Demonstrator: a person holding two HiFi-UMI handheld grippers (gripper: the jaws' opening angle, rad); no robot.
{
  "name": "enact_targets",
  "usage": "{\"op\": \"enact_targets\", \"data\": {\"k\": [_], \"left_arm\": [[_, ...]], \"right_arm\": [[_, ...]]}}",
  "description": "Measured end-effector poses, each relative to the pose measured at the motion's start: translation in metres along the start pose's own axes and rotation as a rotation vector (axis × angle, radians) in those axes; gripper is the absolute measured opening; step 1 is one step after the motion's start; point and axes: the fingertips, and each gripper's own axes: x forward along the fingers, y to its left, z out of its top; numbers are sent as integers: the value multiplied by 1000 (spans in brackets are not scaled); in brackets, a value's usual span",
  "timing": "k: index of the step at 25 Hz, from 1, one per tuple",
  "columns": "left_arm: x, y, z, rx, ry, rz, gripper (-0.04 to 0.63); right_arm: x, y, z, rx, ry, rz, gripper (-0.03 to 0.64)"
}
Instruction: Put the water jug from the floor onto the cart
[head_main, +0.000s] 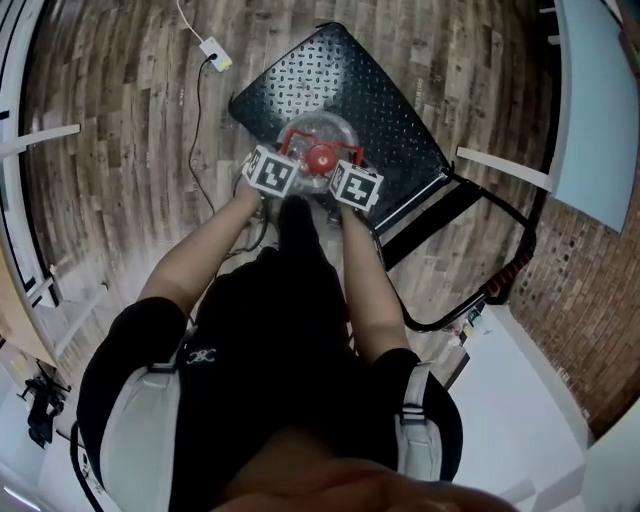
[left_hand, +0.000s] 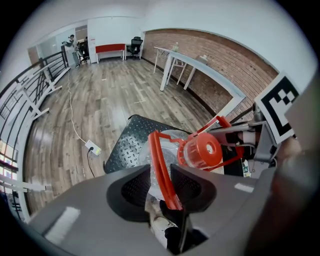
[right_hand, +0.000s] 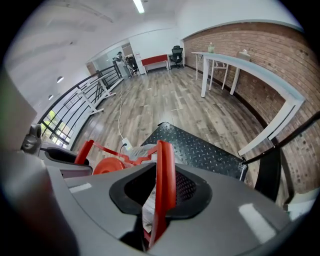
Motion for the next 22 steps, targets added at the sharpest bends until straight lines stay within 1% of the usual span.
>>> {"op": "enact_targets", "data": {"k": [1, 4, 7, 8, 9, 10, 11, 14, 15, 17, 22], "left_arm": [[-5, -1, 0, 7, -7, 6, 125], [-27, -2, 2, 14, -42, 35, 109], [-49, -2, 13, -15, -105, 50, 92], [-58, -1, 18, -26, -133, 58, 79], [-68, 1, 21, -37, -164, 69, 60], [-80, 3, 25, -50, -200, 79, 8], [-93, 5, 30, -63, -241, 87, 2], [-134, 10, 39, -98, -367, 107, 0], [-148, 10, 37, -104, -393, 111, 0], [-175, 7, 29, -105, -417, 108, 0], [-227, -3, 17, -56, -508, 111, 0]], "right_arm": [[-3, 1, -1, 3, 2, 2, 91], [-21, 3, -1, -1, -32, -18, 135], [-43, 1, 11, -13, -98, -51, 143], [-52, 0, 16, -16, -126, -63, 139], [-62, 1, 20, -19, -155, -71, 119], [-73, 4, 23, -21, -183, -70, 46], [-84, 9, 26, -22, -209, -58, 15], [-117, 32, 29, -23, -280, 7, 14], [-128, 39, 29, -21, -304, 26, 14], [-153, 52, 30, -12, -356, 55, 14], [-213, 69, 33, 17, -485, 94, 14]]}}
